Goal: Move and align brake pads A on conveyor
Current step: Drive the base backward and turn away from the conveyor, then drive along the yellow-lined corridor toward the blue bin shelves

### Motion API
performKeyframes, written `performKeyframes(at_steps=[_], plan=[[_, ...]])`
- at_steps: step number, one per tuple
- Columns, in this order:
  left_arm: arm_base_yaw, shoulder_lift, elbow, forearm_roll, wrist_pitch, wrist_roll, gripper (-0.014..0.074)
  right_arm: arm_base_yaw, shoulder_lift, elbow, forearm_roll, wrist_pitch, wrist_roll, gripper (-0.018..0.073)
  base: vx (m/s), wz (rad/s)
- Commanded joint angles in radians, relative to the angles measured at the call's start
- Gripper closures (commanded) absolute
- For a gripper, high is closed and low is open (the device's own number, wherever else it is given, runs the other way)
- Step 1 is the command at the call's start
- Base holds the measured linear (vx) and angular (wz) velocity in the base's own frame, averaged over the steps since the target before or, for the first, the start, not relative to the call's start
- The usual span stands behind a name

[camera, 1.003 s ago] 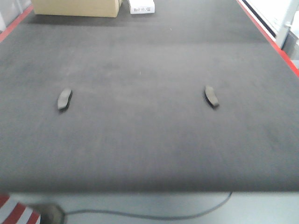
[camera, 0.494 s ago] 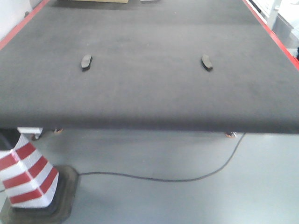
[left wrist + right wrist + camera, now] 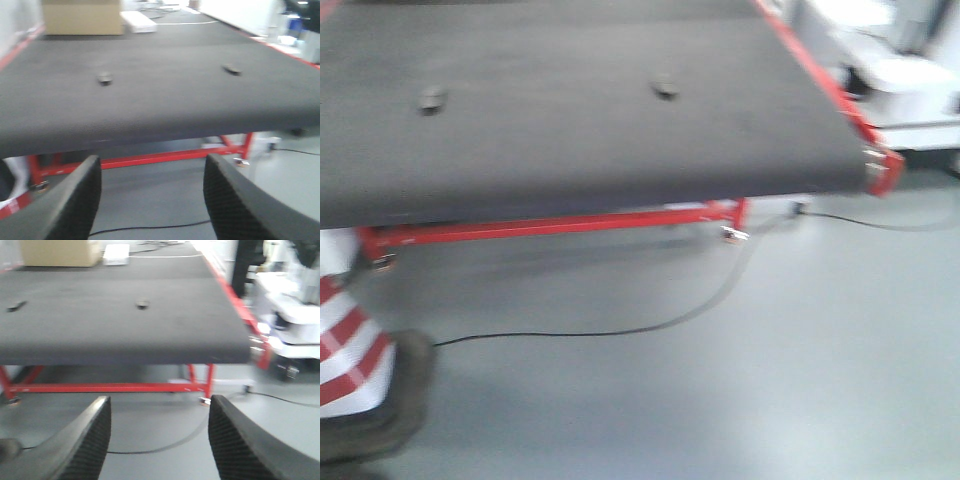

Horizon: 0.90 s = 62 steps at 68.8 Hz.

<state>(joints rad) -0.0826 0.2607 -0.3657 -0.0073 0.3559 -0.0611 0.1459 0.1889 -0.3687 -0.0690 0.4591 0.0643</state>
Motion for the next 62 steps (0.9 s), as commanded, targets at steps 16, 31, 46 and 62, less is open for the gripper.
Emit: performKeyframes(at_steps=[16, 31, 46, 62], plan=[[-0.001, 0.012, -0.029, -0.004, -0.068, -0.008, 0.0174, -0.002, 0.01, -0.027, -0.007, -0.073, -0.004, 0.0136, -0.24, -0.96], [-0.001, 0.012, -0.029, -0.004, -0.068, -0.008, 0.0174, -0.002, 0.01, -0.027, -0.007, -0.073, -0.004, 0.0136, -0.23, -0.94], [-0.001, 0.012, -0.029, -0.004, -0.068, -0.008, 0.0174, -0.002, 0.01, -0.027, -0.007, -0.073, -0.004, 0.0136, -0.21, -0.79], [-0.001, 0.012, -0.029, -0.004, -0.068, -0.008, 0.0174, -0.002, 0.01, -0.027, -0.007, -0.072, -0.004, 0.0136, -0.2, -0.77]])
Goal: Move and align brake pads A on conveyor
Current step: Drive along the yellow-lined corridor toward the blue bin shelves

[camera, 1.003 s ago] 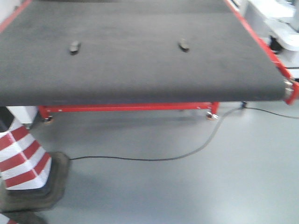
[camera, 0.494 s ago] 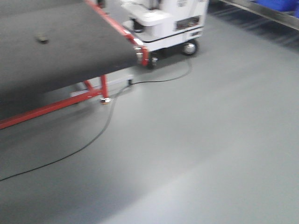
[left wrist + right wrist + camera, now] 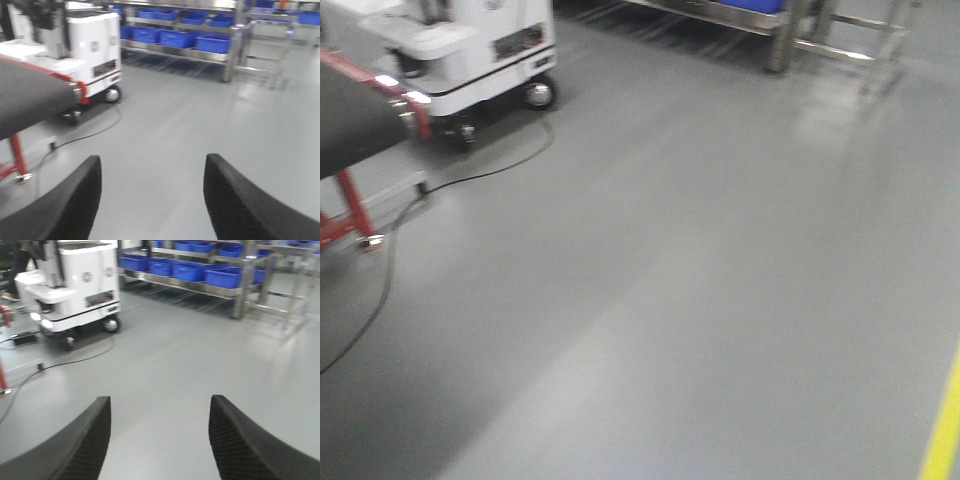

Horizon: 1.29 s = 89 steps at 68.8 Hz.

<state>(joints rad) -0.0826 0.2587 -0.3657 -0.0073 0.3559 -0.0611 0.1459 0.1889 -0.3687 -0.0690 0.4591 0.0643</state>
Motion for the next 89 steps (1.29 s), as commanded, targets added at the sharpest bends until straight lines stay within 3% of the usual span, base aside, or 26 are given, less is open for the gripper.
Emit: performKeyframes(at_steps=[1, 60, 89], plan=[[-0.001, 0.014, -0.029, -0.004, -0.068, -0.008, 0.0174, -0.002, 0.01, -0.027, -0.007, -0.071, -0.004, 0.0136, -0.21, -0.79], [-0.001, 0.014, -0.029, -0.004, -0.068, -0.008, 0.0174, -0.002, 0.01, -0.027, -0.007, -0.07, -0.004, 0.0136, -0.11, -0.81], [-0.001, 0.014, -0.029, -0.003, -0.068, -0.008, 0.0174, -0.003, 0.01, -0.027, -0.007, -0.07, -0.004, 0.0136, 0.04, -0.19]])
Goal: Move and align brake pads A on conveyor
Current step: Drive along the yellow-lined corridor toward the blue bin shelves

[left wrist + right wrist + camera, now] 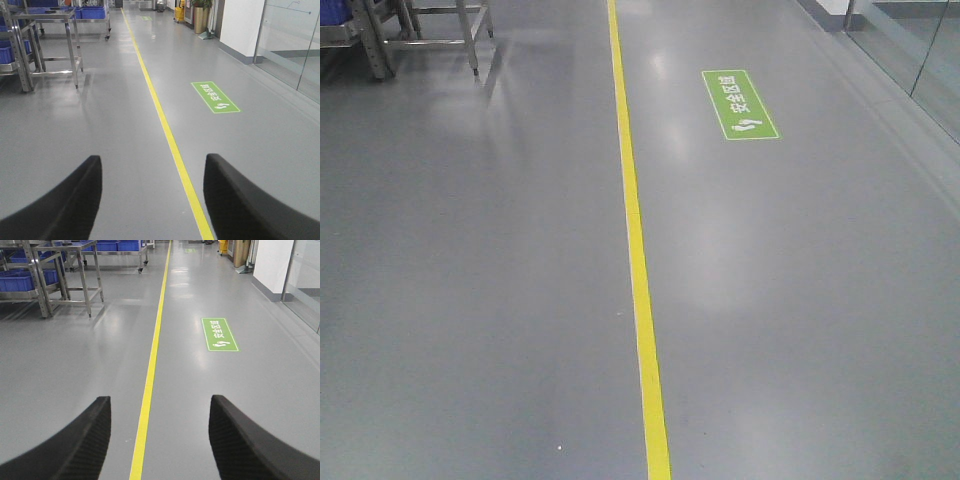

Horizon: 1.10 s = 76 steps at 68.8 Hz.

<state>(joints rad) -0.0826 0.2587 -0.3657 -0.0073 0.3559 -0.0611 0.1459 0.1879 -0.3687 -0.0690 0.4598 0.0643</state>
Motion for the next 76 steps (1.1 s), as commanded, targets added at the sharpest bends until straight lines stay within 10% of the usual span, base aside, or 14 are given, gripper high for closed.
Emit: performKeyframes(at_steps=[1, 76], plan=[[-0.001, 0.014, -0.029, -0.003, -0.068, -0.008, 0.0174, -0.003, 0.011, -0.027, -0.007, -0.071, -0.004, 0.0136, 0.13, 0.07], [-0.001, 0.014, -0.029, -0.003, -0.068, -0.008, 0.0174, -0.003, 0.011, -0.027, -0.007, -0.07, -0.004, 0.0136, 0.38, 0.07]])
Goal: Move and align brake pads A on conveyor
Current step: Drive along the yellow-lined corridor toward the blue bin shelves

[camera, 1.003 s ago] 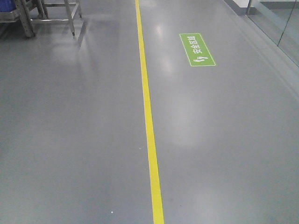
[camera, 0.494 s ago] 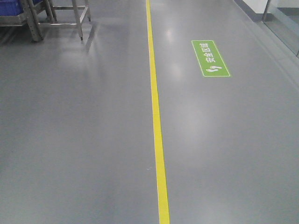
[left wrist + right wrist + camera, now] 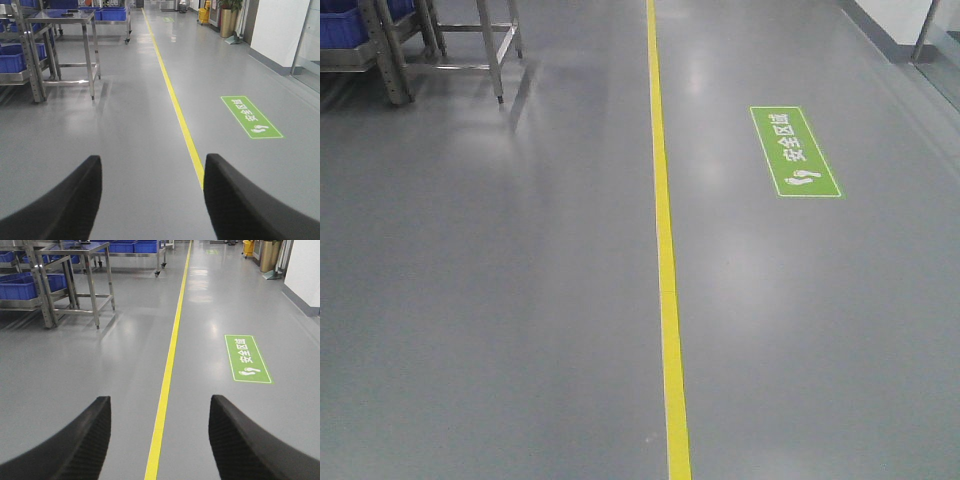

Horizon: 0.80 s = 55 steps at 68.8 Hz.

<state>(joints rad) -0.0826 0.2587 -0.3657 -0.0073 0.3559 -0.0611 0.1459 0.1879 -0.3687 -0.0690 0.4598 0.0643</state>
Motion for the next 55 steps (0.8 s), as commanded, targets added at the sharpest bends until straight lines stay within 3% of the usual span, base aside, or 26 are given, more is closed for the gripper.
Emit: performKeyframes(at_steps=[1, 55], plan=[[-0.001, 0.014, -0.029, -0.003, -0.068, -0.008, 0.0174, -0.003, 0.011, -0.027, -0.007, -0.07, -0.004, 0.0136, 0.55, -0.06], [-0.001, 0.014, -0.029, -0.003, -0.068, -0.008, 0.0174, -0.003, 0.011, -0.027, -0.007, -0.07, -0.004, 0.0136, 0.62, -0.04]])
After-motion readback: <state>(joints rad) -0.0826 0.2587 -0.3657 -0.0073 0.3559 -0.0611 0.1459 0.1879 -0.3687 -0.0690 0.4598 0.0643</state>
